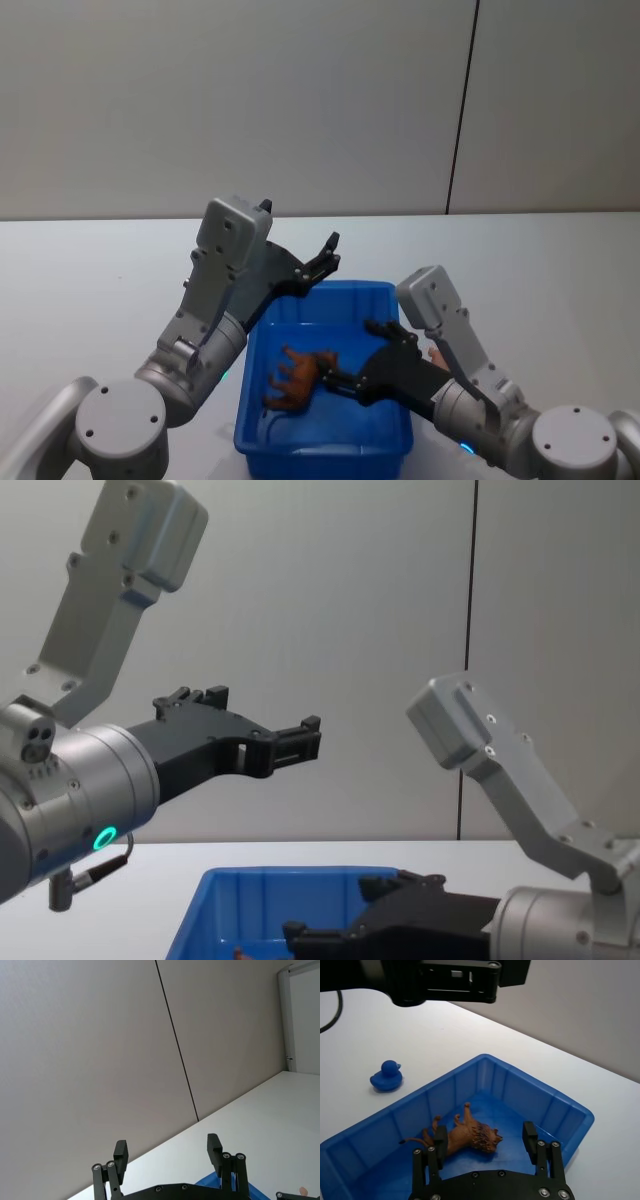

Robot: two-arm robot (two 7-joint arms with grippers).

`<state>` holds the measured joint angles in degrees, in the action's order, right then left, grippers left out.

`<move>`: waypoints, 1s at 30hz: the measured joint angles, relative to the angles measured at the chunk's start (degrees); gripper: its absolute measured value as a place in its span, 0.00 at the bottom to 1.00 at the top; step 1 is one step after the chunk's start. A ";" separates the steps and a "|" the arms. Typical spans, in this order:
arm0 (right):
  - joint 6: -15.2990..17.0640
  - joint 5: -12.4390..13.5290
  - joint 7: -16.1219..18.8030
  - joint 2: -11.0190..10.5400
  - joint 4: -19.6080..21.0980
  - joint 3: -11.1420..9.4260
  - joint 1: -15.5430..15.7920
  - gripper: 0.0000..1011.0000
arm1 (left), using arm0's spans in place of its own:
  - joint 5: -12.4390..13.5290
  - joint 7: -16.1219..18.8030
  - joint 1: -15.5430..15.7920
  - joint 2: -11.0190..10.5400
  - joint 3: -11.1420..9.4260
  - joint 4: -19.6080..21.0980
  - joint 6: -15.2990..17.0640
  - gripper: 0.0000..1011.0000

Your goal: Pick up the two dolls from the table and place them into the box.

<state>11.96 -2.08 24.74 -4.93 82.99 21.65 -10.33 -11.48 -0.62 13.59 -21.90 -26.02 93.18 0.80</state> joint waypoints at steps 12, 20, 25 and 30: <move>0.07 0.38 -6.31 -1.25 3.24 -0.28 2.73 0.99 | 0.00 0.00 0.00 0.00 0.00 0.00 0.00 0.99; -0.36 1.27 -12.27 -2.73 6.50 -0.84 5.74 0.99 | 0.00 0.00 0.00 0.00 0.00 0.00 0.00 0.99; -0.51 2.14 -16.59 -3.92 8.81 -1.37 8.15 0.99 | 0.00 0.00 0.00 0.00 0.00 0.00 0.00 0.99; -0.33 3.55 -21.07 -4.97 10.71 -1.97 10.49 0.99 | 0.00 0.00 0.00 0.00 0.00 0.00 0.00 0.99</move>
<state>11.63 1.47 3.67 -9.90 93.70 19.67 0.16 -11.48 -0.62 13.59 -21.89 -26.02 93.18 0.80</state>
